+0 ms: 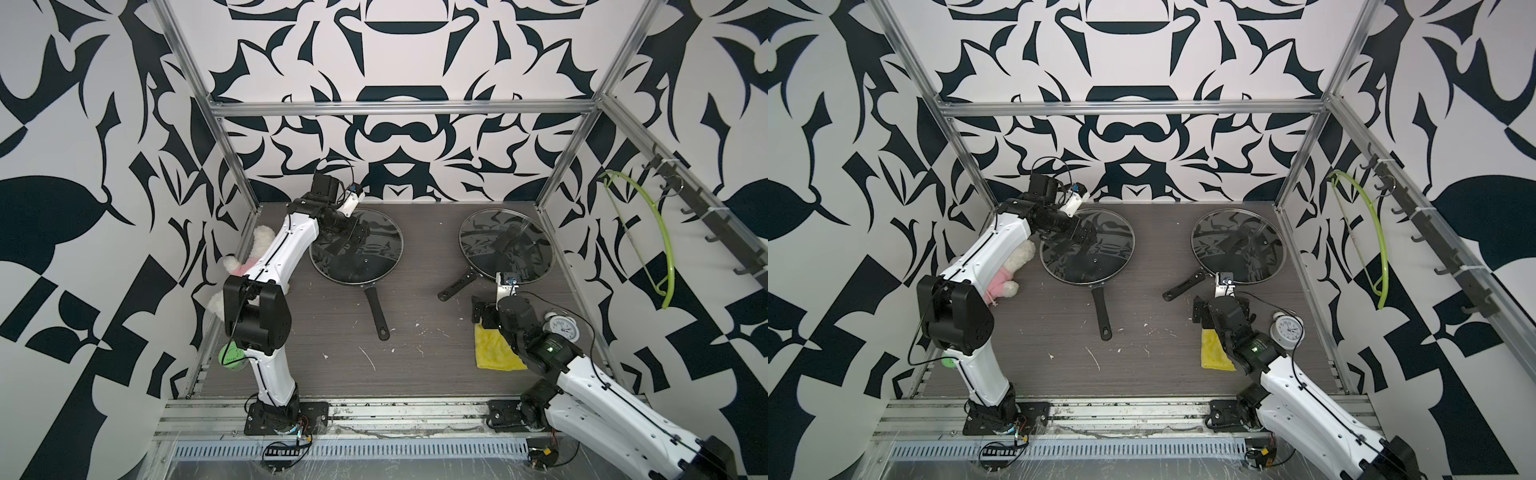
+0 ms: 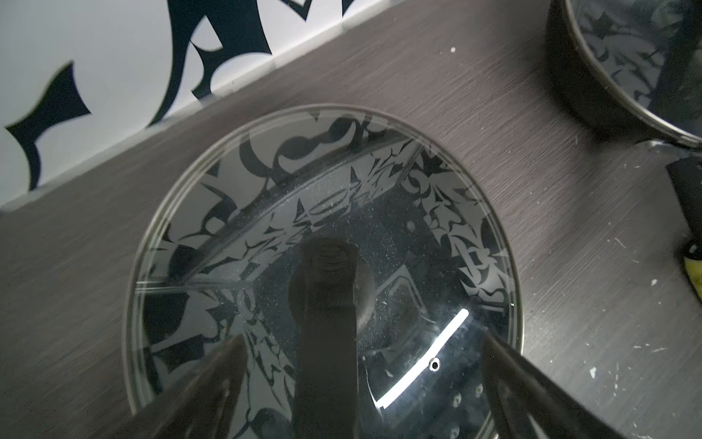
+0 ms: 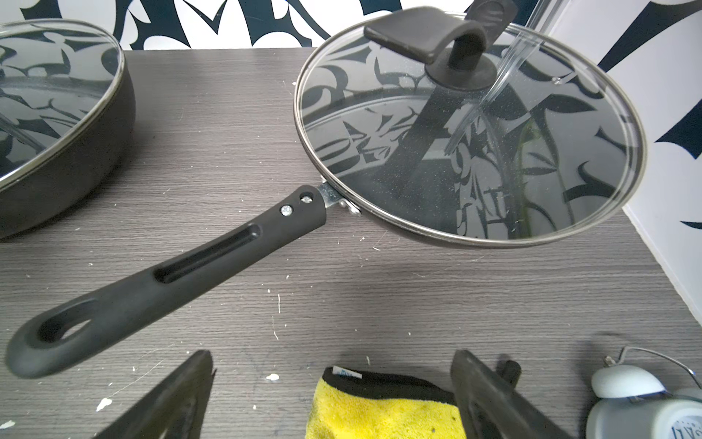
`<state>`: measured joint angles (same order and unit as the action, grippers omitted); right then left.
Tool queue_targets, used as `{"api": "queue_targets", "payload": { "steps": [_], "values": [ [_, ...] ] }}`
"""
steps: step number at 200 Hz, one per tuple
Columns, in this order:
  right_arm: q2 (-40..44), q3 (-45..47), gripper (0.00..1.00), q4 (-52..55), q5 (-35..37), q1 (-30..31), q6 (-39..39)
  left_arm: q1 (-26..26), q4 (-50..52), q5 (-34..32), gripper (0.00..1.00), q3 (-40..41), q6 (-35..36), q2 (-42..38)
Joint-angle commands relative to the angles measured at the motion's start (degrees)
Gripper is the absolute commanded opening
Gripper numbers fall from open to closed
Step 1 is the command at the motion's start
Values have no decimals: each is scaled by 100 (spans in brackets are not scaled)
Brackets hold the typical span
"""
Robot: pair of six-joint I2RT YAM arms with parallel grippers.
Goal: Wipe the pot lid with a cloth
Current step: Pick up the pot lid from the cooking pot.
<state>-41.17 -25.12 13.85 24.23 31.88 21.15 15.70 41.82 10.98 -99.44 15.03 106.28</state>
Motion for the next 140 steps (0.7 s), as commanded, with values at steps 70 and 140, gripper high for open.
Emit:
{"api": "queue_targets", "payload": {
  "steps": [70,140],
  "values": [
    [230,-71,100,-276,113,24,48,56,376,-281,90,-463,-26,845],
    [335,-213,99,-167,179,20,-324,56,475,-348,70,-496,-39,1097]
  ]
}}
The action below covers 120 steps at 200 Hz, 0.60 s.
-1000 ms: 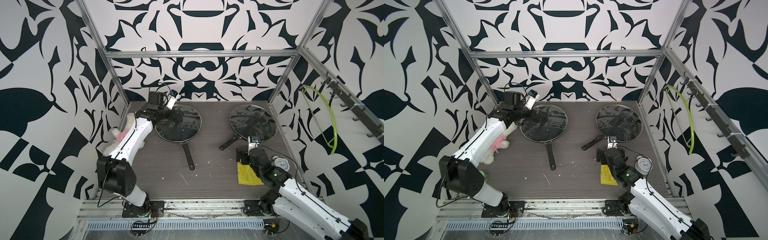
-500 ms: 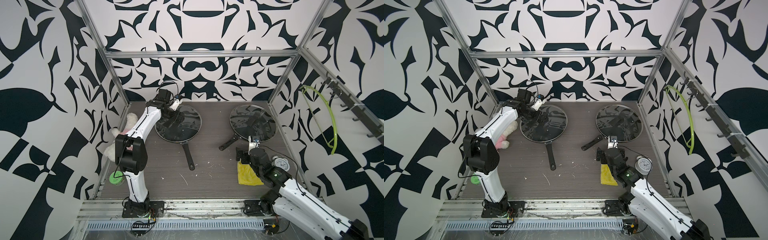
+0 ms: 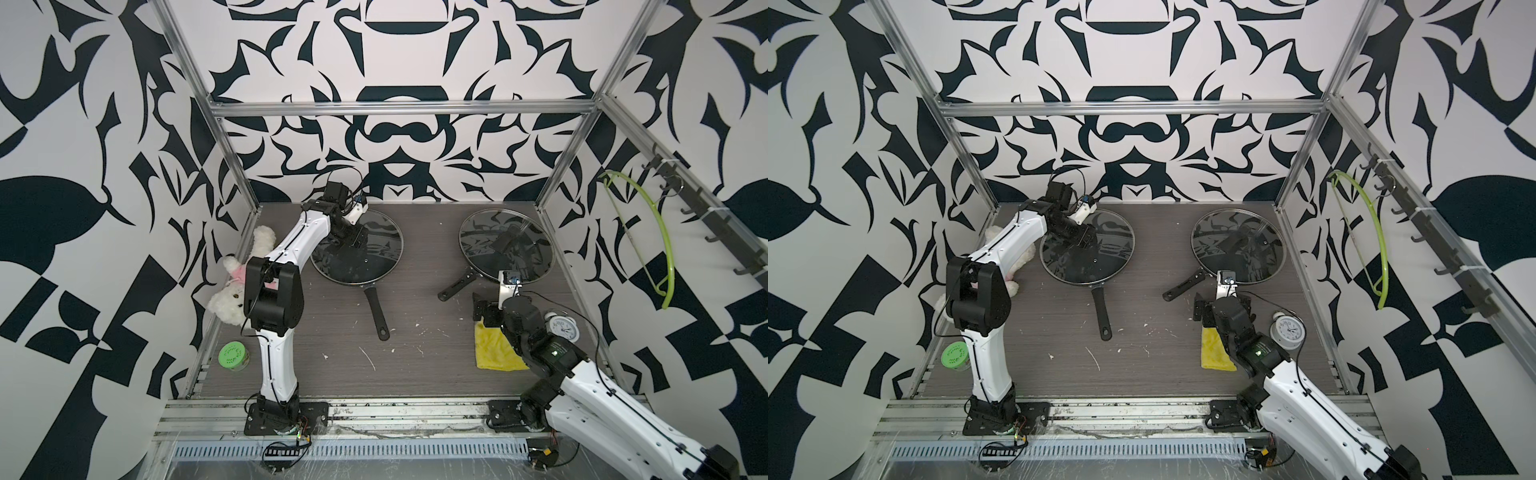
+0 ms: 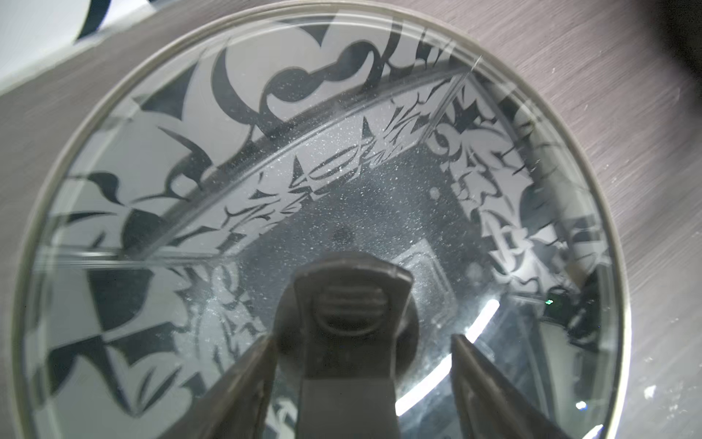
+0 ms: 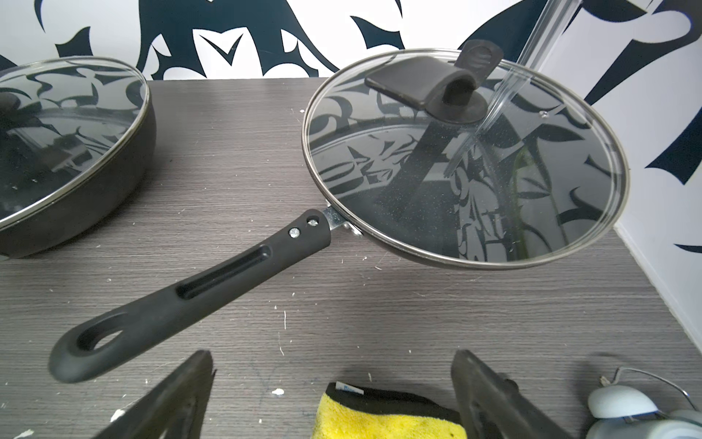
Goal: Wipe the pot lid with a cloth
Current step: Pick up the pot lid from the cooking pot.
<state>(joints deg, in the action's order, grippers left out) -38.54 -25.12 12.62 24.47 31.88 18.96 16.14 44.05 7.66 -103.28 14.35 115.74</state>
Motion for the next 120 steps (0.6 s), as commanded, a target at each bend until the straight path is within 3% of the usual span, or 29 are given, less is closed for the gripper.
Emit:
{"api": "queue_targets", "payload": {
  "steps": [1,45,97,120],
  "values": [
    [69,-213,99,-42,155,20,-104,12,252,-17,70,-108,31,146],
    [88,-221,100,-122,44,20,-23,54,482,-98,64,-73,162,108],
    [65,-400,99,-265,-347,23,-174,91,519,-333,42,-146,242,251],
    [97,-423,100,-259,-246,24,-197,131,578,-452,23,-219,305,310]
  ]
}}
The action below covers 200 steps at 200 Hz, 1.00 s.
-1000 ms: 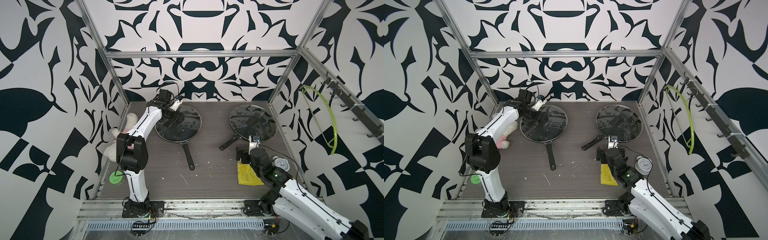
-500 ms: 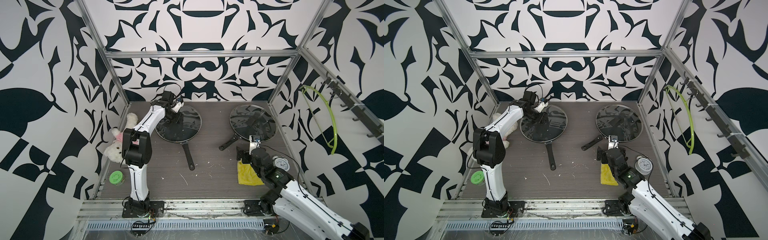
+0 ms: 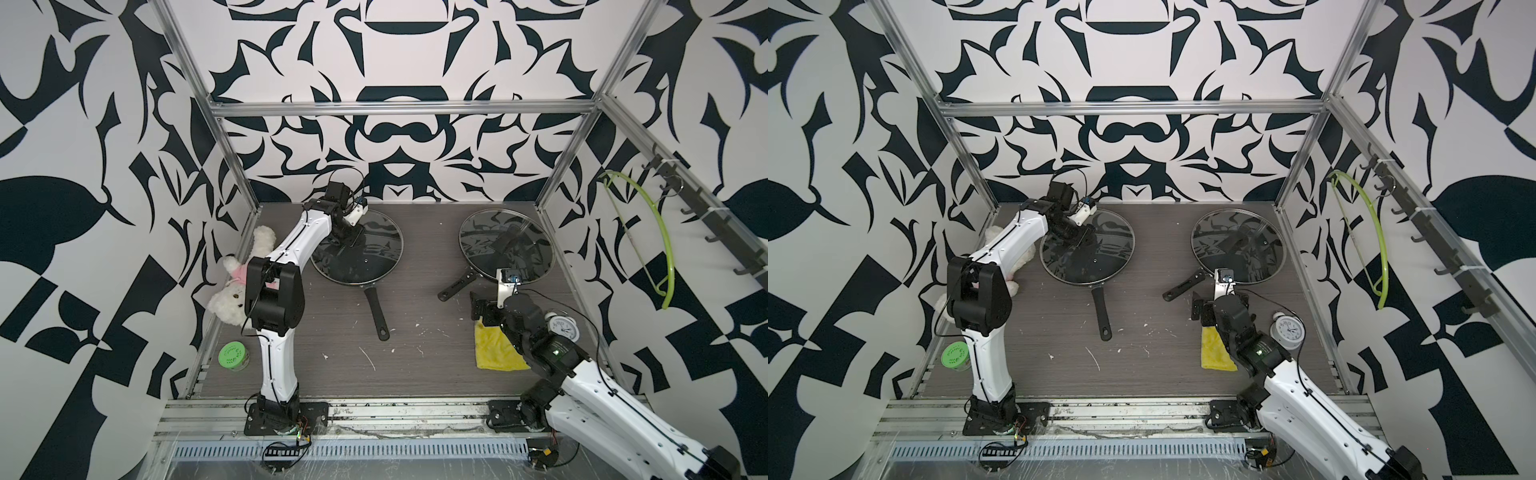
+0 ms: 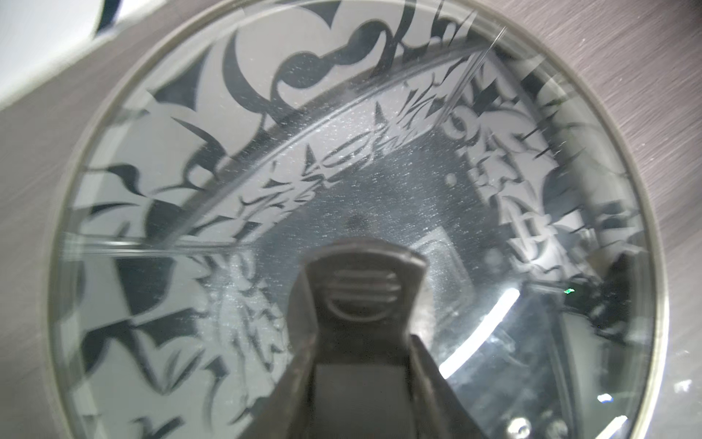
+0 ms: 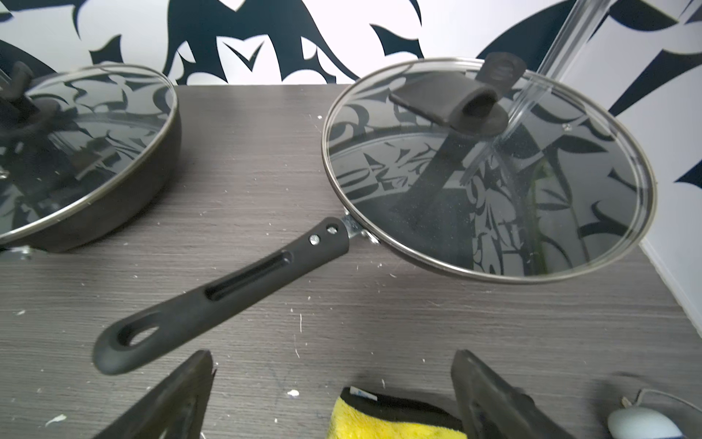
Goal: Wipe the pot lid with a cloth
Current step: Pick up the pot lid from the cooking pot.
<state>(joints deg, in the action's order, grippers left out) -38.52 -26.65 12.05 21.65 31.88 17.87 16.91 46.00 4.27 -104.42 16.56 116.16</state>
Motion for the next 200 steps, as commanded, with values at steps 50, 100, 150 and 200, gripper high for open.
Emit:
{"api": "queue_targets", "payload": {
  "steps": [50,100,150,200],
  "values": [
    [10,-301,100,-204,204,27,125,119,112,72,0,-160,74,117],
    [-150,-516,100,474,927,19,1173,146,-524,367,0,-143,-212,-503],
    [-375,-620,100,1050,1078,16,1754,146,-1234,641,0,255,-549,-1291],
    [-753,-649,96,1908,1135,15,2698,146,-1981,809,0,942,-1089,-2232]
  ]
}}
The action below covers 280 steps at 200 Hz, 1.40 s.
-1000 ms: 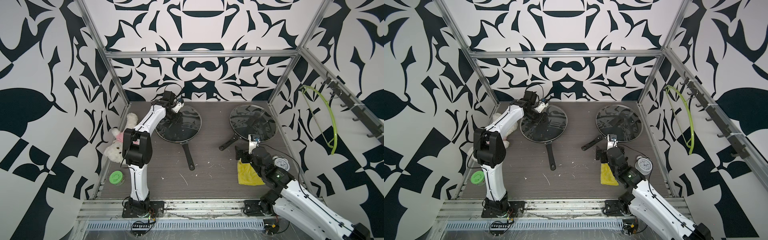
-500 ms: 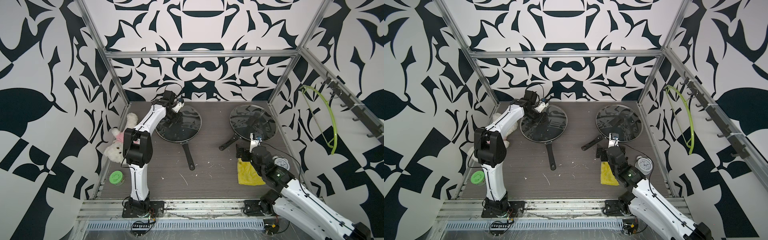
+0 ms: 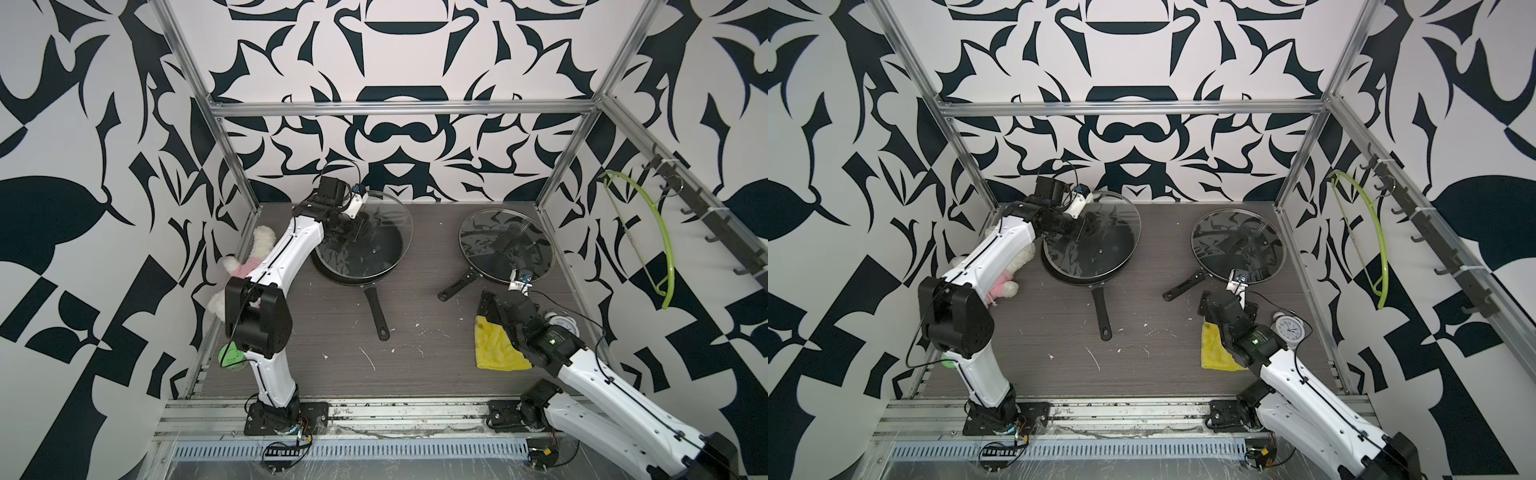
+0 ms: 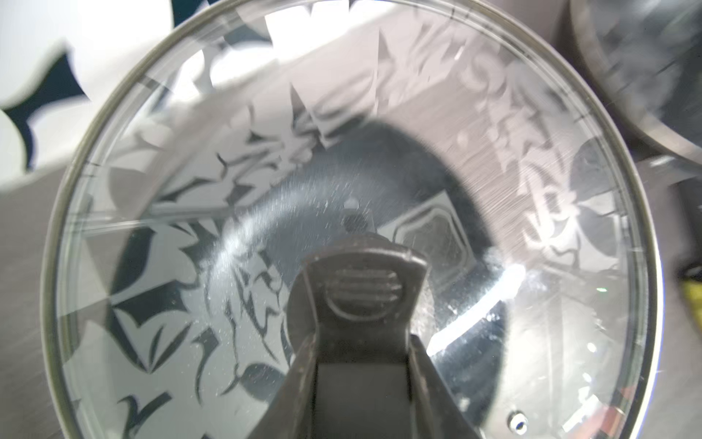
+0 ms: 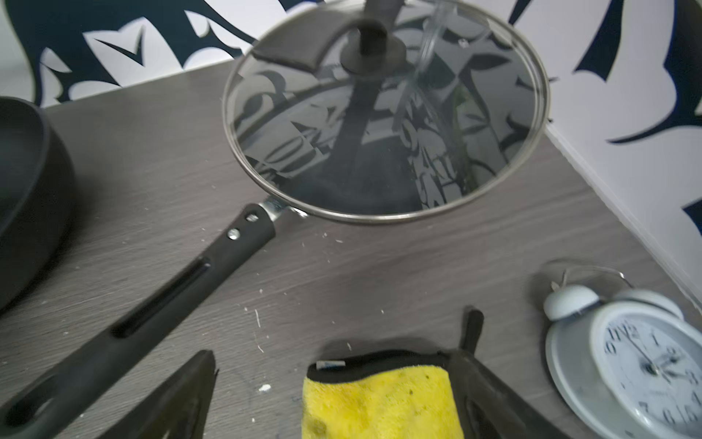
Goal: Wipe the pot lid with a cloth
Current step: Pick up the pot lid from the cooking pot, then pick up the cleaning item at the center of the board.
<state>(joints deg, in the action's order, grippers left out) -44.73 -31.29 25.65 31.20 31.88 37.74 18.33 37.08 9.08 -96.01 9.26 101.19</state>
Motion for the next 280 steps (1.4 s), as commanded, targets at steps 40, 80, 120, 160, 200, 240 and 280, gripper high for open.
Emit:
{"api": "queue_targets", "payload": {
  "steps": [40,80,120,160,200,240,280],
  "values": [
    [-653,-99,94,1300,-25,11,1798,4,-1566,354,0,756,-901,-1592],
    [-1054,143,88,1237,-595,-52,2351,4,-2280,372,0,1881,-1620,-2650],
    [-1569,260,84,908,-926,-98,2577,4,-2434,408,0,2561,-2047,-3545],
    [-2072,363,82,770,-1336,-252,2718,4,-2087,462,0,2560,-2037,-3836],
    [-2519,554,82,442,-1896,-323,2962,4,-2174,310,0,2679,-1902,-3996],
    [-2843,682,48,124,-2404,-326,3109,4,-2231,362,0,2657,-1873,-4009],
    [-2695,612,0,347,-2368,-324,2928,-5,-2236,385,0,2735,-2091,-4090]
  ]
}}
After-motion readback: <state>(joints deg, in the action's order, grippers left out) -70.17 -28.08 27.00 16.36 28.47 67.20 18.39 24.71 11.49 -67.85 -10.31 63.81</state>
